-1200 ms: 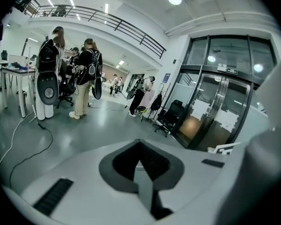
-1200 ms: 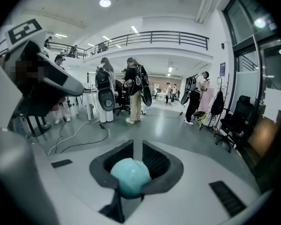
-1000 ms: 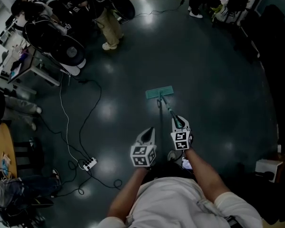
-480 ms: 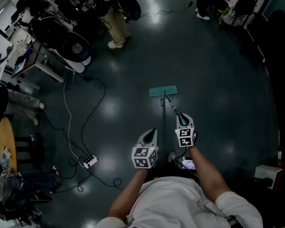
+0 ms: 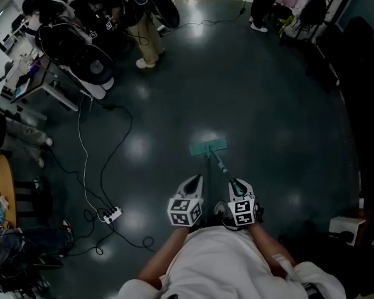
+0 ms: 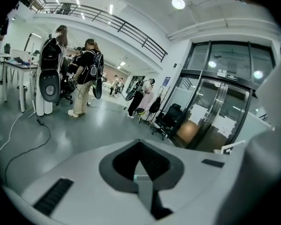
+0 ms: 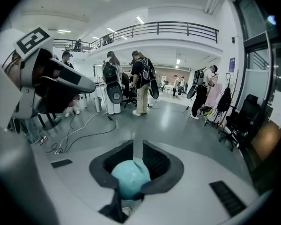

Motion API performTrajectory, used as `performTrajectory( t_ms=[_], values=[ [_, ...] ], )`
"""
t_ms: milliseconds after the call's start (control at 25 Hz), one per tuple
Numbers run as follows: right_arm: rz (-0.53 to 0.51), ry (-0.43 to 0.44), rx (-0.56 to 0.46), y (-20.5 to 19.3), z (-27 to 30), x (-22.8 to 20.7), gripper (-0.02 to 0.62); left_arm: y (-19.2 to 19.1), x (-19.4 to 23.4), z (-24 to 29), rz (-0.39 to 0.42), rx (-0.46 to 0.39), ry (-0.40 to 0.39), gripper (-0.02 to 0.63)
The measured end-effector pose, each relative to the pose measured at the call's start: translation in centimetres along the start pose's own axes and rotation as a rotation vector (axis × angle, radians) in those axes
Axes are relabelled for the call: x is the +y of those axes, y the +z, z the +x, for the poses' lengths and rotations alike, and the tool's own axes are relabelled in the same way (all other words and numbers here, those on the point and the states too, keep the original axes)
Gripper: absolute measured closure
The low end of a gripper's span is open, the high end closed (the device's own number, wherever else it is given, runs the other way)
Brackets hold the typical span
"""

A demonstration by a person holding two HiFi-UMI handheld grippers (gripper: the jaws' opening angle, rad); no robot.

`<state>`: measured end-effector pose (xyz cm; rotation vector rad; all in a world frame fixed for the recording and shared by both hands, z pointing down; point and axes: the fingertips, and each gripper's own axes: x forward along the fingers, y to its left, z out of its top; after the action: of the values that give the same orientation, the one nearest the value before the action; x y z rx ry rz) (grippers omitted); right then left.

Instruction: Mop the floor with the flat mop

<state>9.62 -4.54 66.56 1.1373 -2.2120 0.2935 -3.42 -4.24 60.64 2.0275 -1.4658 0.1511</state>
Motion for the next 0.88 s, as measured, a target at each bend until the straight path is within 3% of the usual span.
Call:
performTrajectory(
  t_ms=[240,880],
  values=[
    [0.028,-0.009,-0.005,-0.3,0.0,-1.1,0.528,-1.0,-1.2,0.1,-0.002,0.011,-0.017,0.601],
    [-0.011,-0.001,-0.024,-0.1,0.3,-0.2,0.529,-0.7,-1.4,-0.6,0.007,-0.004,-0.022,0.601]
  ],
)
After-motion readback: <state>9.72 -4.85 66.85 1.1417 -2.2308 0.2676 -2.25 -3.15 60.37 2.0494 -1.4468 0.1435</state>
